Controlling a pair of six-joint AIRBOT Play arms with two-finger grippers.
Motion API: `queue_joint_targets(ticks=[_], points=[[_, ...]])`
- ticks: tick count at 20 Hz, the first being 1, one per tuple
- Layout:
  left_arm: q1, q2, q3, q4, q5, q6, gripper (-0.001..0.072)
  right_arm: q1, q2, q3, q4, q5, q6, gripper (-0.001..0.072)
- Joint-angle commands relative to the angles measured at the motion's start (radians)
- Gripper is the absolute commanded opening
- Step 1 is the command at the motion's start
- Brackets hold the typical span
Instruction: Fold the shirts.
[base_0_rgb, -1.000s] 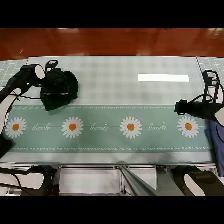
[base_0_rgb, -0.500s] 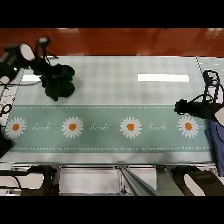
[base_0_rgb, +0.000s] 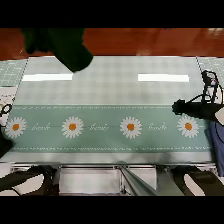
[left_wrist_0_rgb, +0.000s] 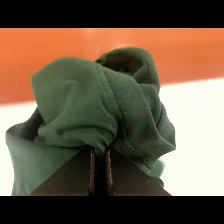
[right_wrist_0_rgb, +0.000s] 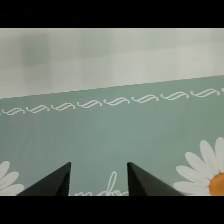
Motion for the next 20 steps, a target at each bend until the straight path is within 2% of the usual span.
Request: queue_joint_targets(ticks=[1,5,7,10,12,14,18,19,20], points=[[-0.078,0.088,0.067,-0.083,-0.006,-0.004,0.002,0.001,0.006,0.0,0.084,0.003,-0.047,0.0409],[-0.266,0.23,-0.175,-0.08,0.008,-0.015,0.002,0.0,0.103,0.0,0.042,0.002,-0.029,0.0409],[-0.364,0.311,-0.401,-0.081,0.105,-0.032,0.002,0.0,0.149,0.0,-0.028,0.044,0.024,0.0409],[-0.466,0.399,-0.792,-0.081,0.259,-0.128,0.002,0.0,0.175,-0.001,-0.078,0.103,0.041,0.0409],[-0.502,0.395,-1.006,-0.082,0.333,-0.194,0.002,0.001,0.175,-0.001,-0.074,0.102,0.042,0.0409],[-0.511,0.359,-1.18,-0.082,0.423,-0.196,0.002,0.001,0.175,-0.001,-0.072,0.095,0.047,0.0409],[-0.509,0.228,-1.288,-0.082,0.472,-0.192,0.0021,0.001,0.175,-0.001,-0.06,0.094,0.051,0.0409],[-0.505,0.204,-1.279,-0.08,0.468,-0.192,0.0055,0.001,0.175,-0.001,-0.05,0.094,0.05,0.0409],[-0.494,0.195,-1.263,-0.077,0.451,-0.192,0.0293,0.001,0.175,-0.001,-0.042,0.095,0.05,0.0409]])
